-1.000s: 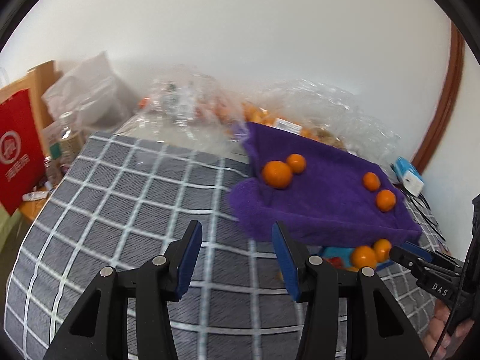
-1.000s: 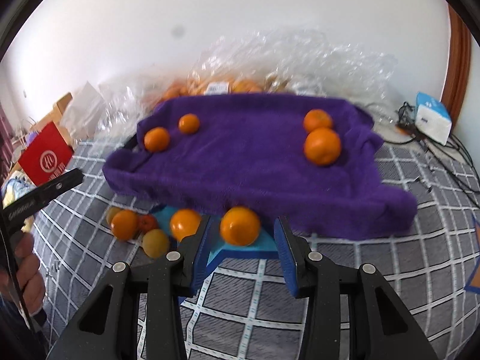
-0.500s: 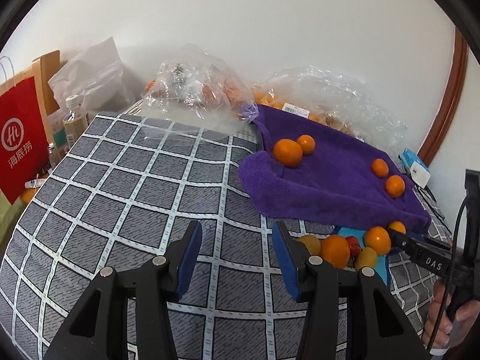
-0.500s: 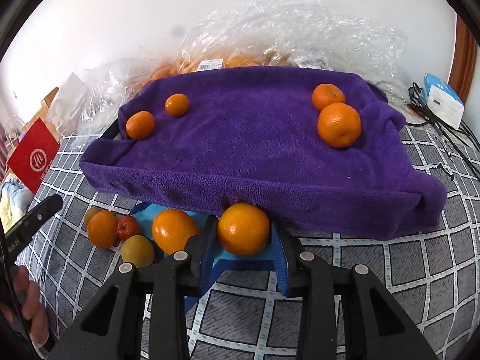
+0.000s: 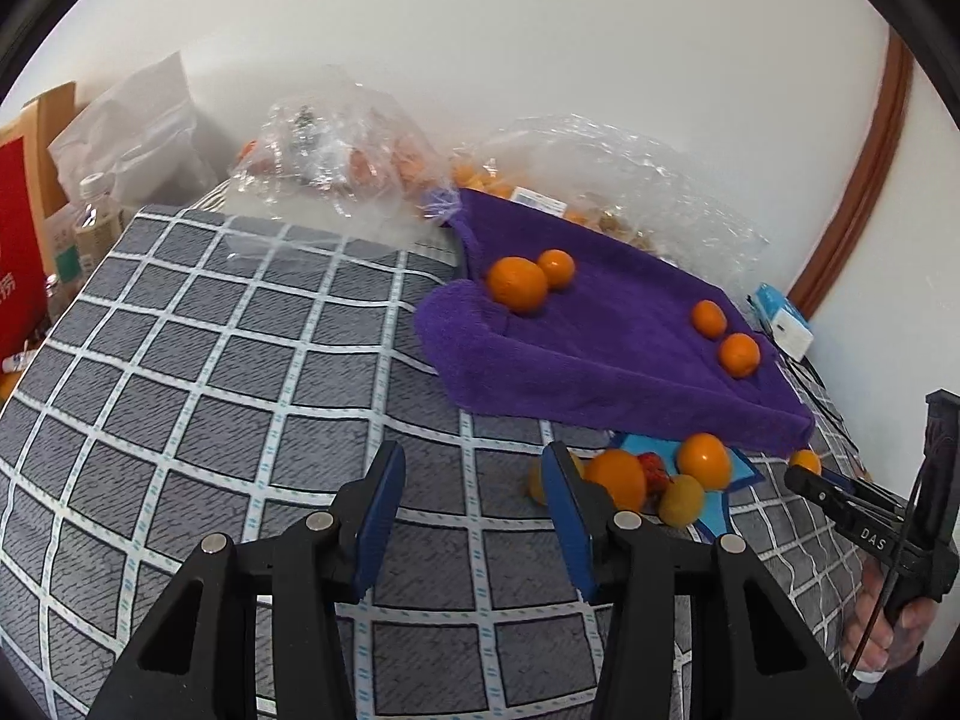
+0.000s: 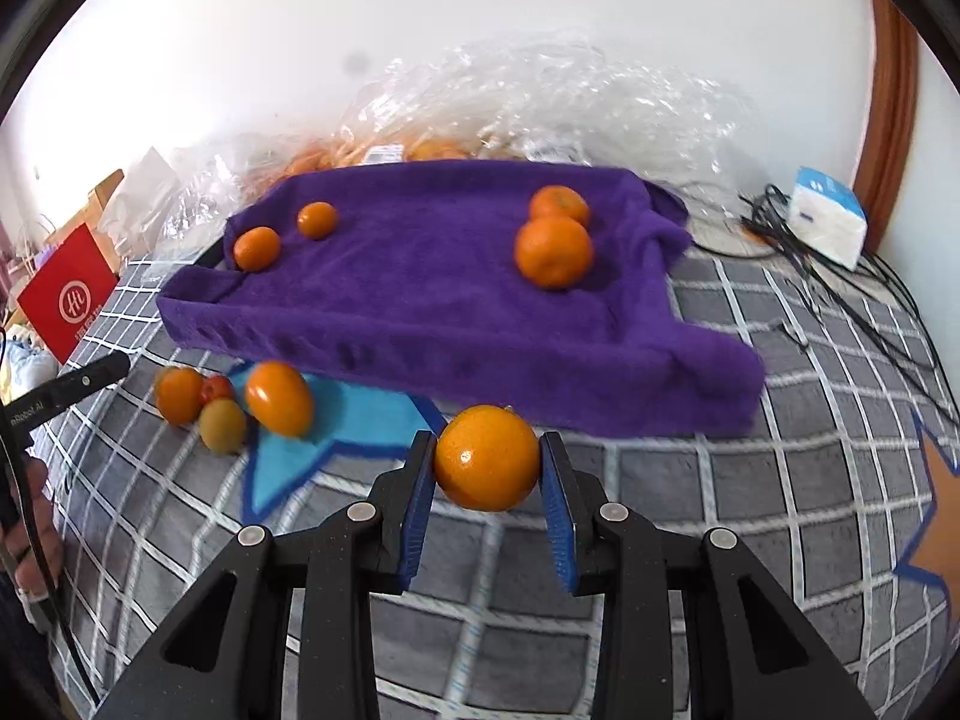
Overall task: Organize fruits
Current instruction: 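Lower the open left tool onto a small yellow fruit and close it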
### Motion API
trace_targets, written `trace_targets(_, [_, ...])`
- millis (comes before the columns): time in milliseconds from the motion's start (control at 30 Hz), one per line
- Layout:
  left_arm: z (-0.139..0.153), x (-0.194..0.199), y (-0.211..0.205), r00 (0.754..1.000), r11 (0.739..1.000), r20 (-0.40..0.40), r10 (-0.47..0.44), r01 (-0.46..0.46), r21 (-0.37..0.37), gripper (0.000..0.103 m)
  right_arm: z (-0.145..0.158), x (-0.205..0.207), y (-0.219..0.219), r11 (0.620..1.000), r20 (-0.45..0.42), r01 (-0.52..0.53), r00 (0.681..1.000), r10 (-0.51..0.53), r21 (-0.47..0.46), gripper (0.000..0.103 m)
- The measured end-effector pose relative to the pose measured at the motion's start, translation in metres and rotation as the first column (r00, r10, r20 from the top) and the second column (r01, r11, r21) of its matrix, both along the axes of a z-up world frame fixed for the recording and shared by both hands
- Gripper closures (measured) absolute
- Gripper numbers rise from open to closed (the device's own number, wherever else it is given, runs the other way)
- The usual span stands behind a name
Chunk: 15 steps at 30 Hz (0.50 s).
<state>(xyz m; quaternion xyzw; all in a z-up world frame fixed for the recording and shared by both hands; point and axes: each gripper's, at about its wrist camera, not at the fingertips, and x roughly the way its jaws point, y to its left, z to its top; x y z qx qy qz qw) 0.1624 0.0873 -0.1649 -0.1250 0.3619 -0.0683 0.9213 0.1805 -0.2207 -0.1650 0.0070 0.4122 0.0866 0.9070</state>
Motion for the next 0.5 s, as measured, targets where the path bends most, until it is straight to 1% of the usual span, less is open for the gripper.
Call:
trace_targets(67, [-0.003,0.003,-0.006,0.999,1.000,-0.025,-0.030,0.030,0.008,0.067,-0.003,-0.002,-0.005,1.000,0.006,0.000,1.000,-0.001,0.026,0.069])
trace_targets(100, [-0.005,0.006,-0.009,0.998,0.999,-0.058,-0.032,0.033,0.018,0.069,-0.005,-0.002,-0.006,1.000,0.000,0.003,1.000,-0.003,0.026,0.069])
trace_targets(133, [-0.007,0.007,-0.010,0.997,0.999,-0.075,-0.034,0.036,0.015,0.073,-0.005,-0.001,-0.005,1.000,-0.004,0.007,1.000,-0.007,0.023,0.069])
trace_targets(167, [-0.007,0.008,-0.011,0.995,0.999,-0.086,-0.045,0.045,-0.001,0.076,-0.006,-0.001,-0.005,1.000,-0.003,0.009,1.000,-0.009,0.026,0.069])
trace_targets(200, [-0.007,0.009,-0.012,0.994,0.998,-0.092,-0.055,0.053,-0.022,0.076,-0.006,0.000,-0.004,1.000,-0.005,0.006,1.000,-0.006,0.026,0.069])
trace_targets(333, [-0.004,0.014,-0.021,0.993,0.998,-0.103,-0.060,0.059,-0.011,0.076,-0.008,-0.001,-0.002,1.000,-0.012,-0.011,1.000,0.011,0.022,0.069])
trace_targets(400, [-0.002,0.016,-0.024,0.993,0.998,-0.102,-0.064,0.062,-0.023,0.076,-0.009,-0.001,-0.001,1.000,-0.015,-0.011,1.000,0.012,0.019,0.069])
trace_targets(500, [-0.004,0.021,-0.029,0.993,0.999,-0.112,-0.049,0.050,0.001,0.076,-0.010,0.000,-0.002,1.000,-0.025,-0.009,1.000,0.009,0.021,0.069])
